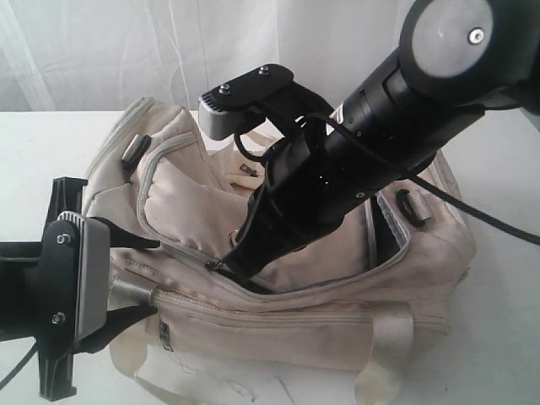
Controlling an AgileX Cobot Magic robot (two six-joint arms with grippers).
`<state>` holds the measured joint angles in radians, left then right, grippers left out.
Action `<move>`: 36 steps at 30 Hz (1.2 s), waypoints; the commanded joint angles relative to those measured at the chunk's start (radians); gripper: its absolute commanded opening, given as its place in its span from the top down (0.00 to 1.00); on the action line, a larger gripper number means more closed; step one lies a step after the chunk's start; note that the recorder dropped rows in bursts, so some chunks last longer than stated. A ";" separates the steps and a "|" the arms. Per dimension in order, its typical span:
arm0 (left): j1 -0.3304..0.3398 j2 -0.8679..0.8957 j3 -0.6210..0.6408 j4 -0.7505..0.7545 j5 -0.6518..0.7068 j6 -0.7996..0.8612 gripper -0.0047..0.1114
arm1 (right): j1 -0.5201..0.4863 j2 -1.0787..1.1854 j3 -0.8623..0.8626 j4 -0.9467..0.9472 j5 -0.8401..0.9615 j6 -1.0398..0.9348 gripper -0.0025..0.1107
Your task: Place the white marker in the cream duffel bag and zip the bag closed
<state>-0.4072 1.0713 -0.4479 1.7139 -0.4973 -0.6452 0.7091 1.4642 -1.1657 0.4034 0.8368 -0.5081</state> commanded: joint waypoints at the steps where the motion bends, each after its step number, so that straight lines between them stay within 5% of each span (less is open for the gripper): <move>1: -0.006 0.035 -0.013 -0.013 0.017 0.033 0.40 | -0.002 -0.006 0.004 0.010 -0.008 -0.010 0.98; 12: -0.006 0.129 -0.127 -0.023 0.020 0.048 0.46 | -0.002 -0.006 0.004 0.012 -0.012 -0.010 0.98; 20: -0.015 0.164 -0.134 -0.023 0.034 0.078 0.96 | -0.002 -0.006 0.004 0.013 -0.010 -0.010 0.98; 36: -0.015 0.162 -0.134 -0.070 0.162 0.060 0.96 | -0.012 -0.077 0.004 -0.226 0.143 0.113 0.98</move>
<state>-0.4238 1.2339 -0.5787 1.6502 -0.4011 -0.5685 0.7091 1.4195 -1.1657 0.2516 0.9282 -0.4340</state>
